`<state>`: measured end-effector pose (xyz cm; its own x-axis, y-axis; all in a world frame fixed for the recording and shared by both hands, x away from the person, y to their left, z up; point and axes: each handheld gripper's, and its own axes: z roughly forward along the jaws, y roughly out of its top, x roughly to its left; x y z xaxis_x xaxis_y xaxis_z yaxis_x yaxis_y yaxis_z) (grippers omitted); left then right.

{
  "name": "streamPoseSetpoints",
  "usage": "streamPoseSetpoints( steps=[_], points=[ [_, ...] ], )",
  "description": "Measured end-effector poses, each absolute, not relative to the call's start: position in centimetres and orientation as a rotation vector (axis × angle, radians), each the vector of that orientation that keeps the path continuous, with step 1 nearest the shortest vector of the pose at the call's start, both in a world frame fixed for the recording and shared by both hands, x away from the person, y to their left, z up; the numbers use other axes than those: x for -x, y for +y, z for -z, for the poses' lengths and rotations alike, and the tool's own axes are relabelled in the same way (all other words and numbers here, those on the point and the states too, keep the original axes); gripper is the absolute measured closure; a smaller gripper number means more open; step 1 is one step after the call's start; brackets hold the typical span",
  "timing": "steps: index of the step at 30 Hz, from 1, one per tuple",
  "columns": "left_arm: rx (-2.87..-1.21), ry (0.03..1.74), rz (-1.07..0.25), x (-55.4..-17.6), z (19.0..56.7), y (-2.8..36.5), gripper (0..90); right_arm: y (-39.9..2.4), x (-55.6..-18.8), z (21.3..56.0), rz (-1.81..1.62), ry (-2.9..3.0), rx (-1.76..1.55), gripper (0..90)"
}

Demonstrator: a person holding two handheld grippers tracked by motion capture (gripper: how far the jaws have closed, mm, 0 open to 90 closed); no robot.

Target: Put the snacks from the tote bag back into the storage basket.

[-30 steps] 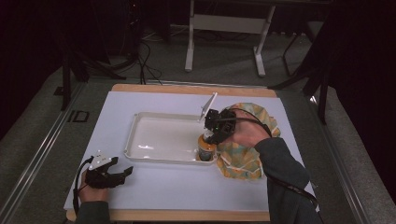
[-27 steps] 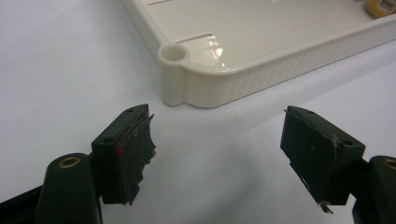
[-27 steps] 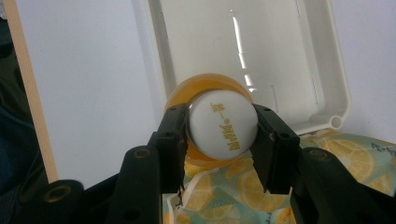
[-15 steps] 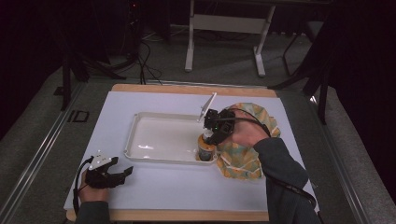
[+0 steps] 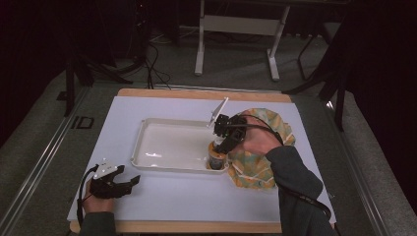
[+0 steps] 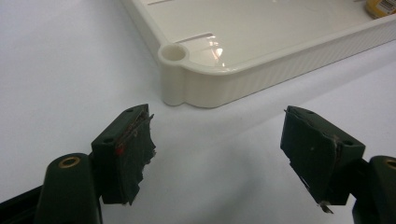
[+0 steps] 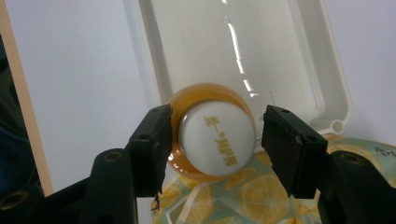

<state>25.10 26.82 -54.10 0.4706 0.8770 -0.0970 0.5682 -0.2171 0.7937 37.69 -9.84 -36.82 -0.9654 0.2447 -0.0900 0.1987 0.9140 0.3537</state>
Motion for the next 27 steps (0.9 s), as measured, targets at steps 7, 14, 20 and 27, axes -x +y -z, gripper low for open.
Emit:
streamPoseSetpoints(
  steps=[7,14,20,27],
  points=[
    [-1.91,1.207,-0.482,-25.1,54.1,26.8,25.2,-9.7,-37.6,36.2,-0.565,2.91,-0.326,42.0],
    [-1.91,1.207,-0.483,-25.1,54.1,26.8,25.2,-9.8,-37.4,35.6,-0.603,2.884,-0.333,42.7],
    [-1.911,1.207,-0.483,-25.1,54.1,26.8,25.2,-9.9,-37.3,35.0,-0.648,2.856,-0.33,44.1],
    [-1.912,1.208,-0.482,-25.1,54.1,26.8,25.2,-10.1,-37.3,34.2,-0.685,2.829,-0.339,44.7]
  ],
)
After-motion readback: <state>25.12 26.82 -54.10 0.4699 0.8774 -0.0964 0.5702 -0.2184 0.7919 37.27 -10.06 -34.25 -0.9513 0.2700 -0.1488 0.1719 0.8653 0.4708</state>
